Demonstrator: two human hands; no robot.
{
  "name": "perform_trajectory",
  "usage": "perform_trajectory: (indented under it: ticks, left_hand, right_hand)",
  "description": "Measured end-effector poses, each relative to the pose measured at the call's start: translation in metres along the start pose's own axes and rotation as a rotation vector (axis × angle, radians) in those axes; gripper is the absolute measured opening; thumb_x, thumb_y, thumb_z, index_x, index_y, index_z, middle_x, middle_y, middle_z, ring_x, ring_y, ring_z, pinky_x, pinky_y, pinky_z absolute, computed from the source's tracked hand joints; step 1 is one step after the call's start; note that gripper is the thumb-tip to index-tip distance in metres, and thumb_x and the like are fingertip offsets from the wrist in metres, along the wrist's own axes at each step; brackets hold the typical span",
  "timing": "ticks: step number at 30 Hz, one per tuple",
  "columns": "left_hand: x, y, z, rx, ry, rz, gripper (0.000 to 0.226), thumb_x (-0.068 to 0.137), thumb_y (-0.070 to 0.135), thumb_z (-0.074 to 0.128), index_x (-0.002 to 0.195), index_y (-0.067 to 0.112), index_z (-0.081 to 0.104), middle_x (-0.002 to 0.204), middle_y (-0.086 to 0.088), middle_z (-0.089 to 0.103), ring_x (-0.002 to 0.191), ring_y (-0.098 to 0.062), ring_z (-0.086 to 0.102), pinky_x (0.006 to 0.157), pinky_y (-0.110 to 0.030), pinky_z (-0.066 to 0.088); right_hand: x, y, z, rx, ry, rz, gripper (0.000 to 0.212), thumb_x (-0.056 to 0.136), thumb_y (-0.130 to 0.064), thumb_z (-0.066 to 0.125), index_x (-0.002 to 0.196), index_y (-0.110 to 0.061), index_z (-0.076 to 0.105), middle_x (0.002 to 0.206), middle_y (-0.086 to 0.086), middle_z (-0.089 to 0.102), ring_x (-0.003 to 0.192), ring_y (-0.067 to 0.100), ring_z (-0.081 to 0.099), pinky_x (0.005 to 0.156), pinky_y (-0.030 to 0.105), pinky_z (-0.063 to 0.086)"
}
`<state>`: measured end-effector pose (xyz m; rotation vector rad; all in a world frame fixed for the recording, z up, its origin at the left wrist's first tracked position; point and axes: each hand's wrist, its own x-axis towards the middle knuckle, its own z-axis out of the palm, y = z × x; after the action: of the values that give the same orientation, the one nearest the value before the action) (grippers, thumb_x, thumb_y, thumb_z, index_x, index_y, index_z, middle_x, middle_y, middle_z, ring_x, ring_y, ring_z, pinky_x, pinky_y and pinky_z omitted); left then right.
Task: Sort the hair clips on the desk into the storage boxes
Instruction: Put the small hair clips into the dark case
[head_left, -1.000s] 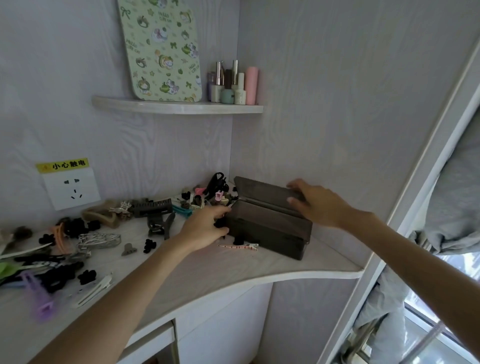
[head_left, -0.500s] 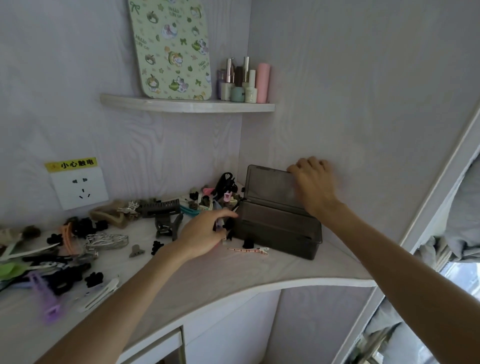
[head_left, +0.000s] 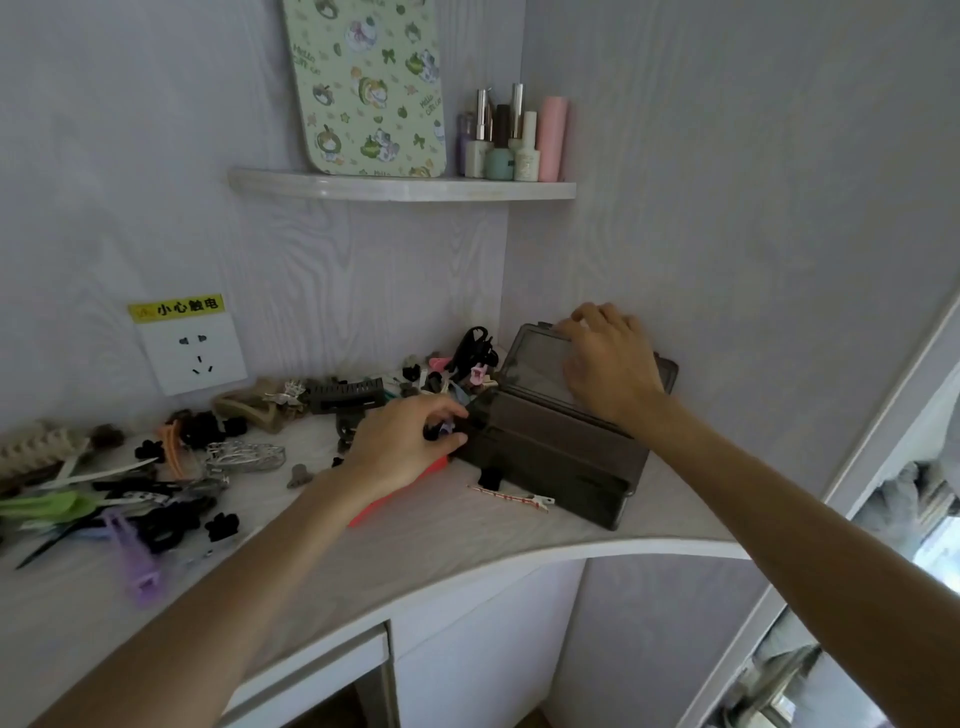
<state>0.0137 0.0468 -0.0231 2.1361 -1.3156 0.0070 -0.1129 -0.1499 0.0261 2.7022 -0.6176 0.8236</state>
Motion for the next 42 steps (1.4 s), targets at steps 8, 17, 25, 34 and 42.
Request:
perform_trajectory:
  ticks: [8,17,25,34,42]
  left_hand:
    - [-0.031,-0.016,-0.01,0.193,-0.1,-0.055,0.048,0.079,0.033,0.07,0.125,0.031,0.053,0.127,0.009,0.058,0.115,-0.013,0.054,0.094,-0.032,0.044]
    - [-0.053,-0.044,-0.04,0.077,-0.093,-0.186,0.026,0.084,0.018,0.065,0.109,0.028,0.066,0.108,0.008,0.067,0.099,-0.012,0.063,0.088,-0.033,0.052]
    - [-0.062,-0.078,-0.109,-0.03,0.014,-0.26,0.018,0.086,0.012,0.064,0.096,0.027,0.068,0.09,0.014,0.063,0.089,-0.006,0.061,0.075,-0.016,0.044]
    - [-0.068,-0.088,-0.081,0.261,-0.153,-0.337,0.048,0.081,0.025,0.07,0.126,0.023,0.056,0.121,0.002,0.064,0.106,-0.015,0.063,0.09,-0.03,0.049]
    - [-0.073,-0.097,-0.081,0.21,-0.059,-0.3,0.024,0.078,0.039,0.071,0.095,0.024,0.064,0.096,0.008,0.07,0.082,-0.007,0.063,0.072,-0.024,0.05]
  right_hand:
    - [-0.052,-0.08,-0.026,0.139,-0.391,-0.267,0.034,0.089,-0.01,0.048,0.119,-0.024,0.058,0.121,0.001,0.058,0.107,0.027,0.058,0.08,0.036,0.046]
    - [-0.055,-0.117,-0.002,-0.152,-0.563,-0.376,0.034,0.089,0.003,0.045,0.121,-0.007,0.05,0.124,0.012,0.052,0.109,0.032,0.056,0.081,0.039,0.045]
    - [-0.027,-0.108,-0.004,0.346,-0.429,-0.187,0.019,0.084,-0.023,0.061,0.103,-0.026,0.063,0.113,0.002,0.06,0.104,0.023,0.057,0.088,0.038,0.048]
    - [-0.03,-0.066,-0.016,0.285,-0.363,0.04,0.017,0.087,-0.027,0.06,0.102,-0.024,0.067,0.104,0.0,0.067,0.098,0.025,0.061,0.079,0.034,0.047]
    - [-0.013,-0.078,-0.011,0.18,-0.415,0.079,0.018,0.088,-0.03,0.054,0.098,-0.024,0.067,0.106,0.005,0.065,0.099,0.032,0.061,0.08,0.039,0.05]
